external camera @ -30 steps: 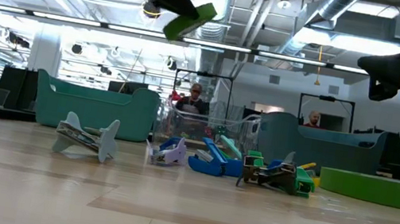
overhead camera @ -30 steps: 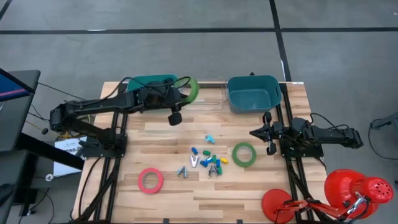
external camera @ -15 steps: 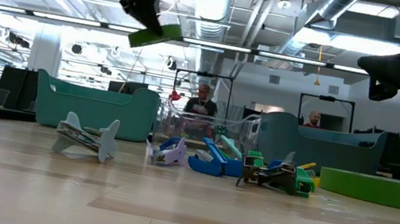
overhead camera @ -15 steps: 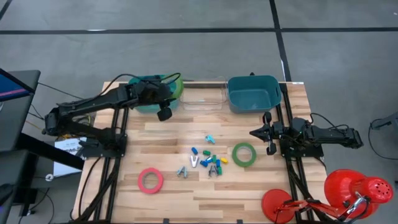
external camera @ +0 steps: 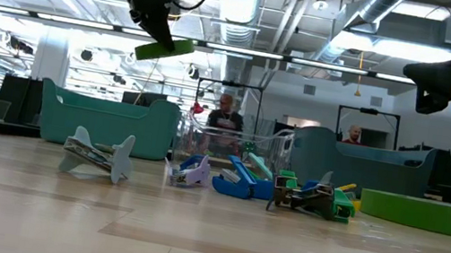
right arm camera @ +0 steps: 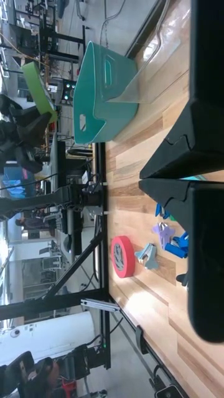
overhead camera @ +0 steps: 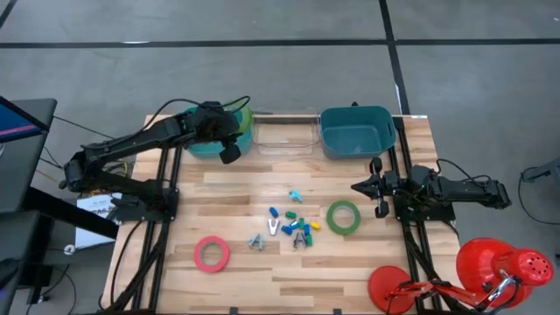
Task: Pick and place Stapler, Stapler remover, tape
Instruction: Put the green tape into the green bin
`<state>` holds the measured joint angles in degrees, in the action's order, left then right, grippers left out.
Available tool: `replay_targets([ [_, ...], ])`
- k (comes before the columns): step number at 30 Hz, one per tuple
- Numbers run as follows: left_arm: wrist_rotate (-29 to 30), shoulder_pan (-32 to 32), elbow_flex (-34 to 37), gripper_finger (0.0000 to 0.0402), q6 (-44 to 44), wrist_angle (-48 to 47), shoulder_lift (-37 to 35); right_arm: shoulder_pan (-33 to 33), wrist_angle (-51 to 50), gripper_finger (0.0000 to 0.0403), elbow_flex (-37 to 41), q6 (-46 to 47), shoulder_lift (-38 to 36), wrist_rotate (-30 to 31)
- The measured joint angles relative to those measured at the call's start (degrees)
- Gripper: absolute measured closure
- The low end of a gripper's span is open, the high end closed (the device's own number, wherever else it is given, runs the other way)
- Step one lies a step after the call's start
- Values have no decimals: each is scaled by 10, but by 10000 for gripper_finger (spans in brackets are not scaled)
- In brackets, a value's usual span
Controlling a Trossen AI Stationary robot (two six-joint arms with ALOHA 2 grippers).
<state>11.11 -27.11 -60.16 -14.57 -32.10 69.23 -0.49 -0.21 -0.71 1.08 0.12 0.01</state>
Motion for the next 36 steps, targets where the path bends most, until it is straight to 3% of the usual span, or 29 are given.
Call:
replay_targets([
  [25, -3, -7, -1, 304, -2, 35, 66, 0, 0, 403, 0, 0, 0, 0],
  [36, 24, -47, -1, 304, 0, -65, 86, 0, 0, 403, 0, 0, 0, 0],
])
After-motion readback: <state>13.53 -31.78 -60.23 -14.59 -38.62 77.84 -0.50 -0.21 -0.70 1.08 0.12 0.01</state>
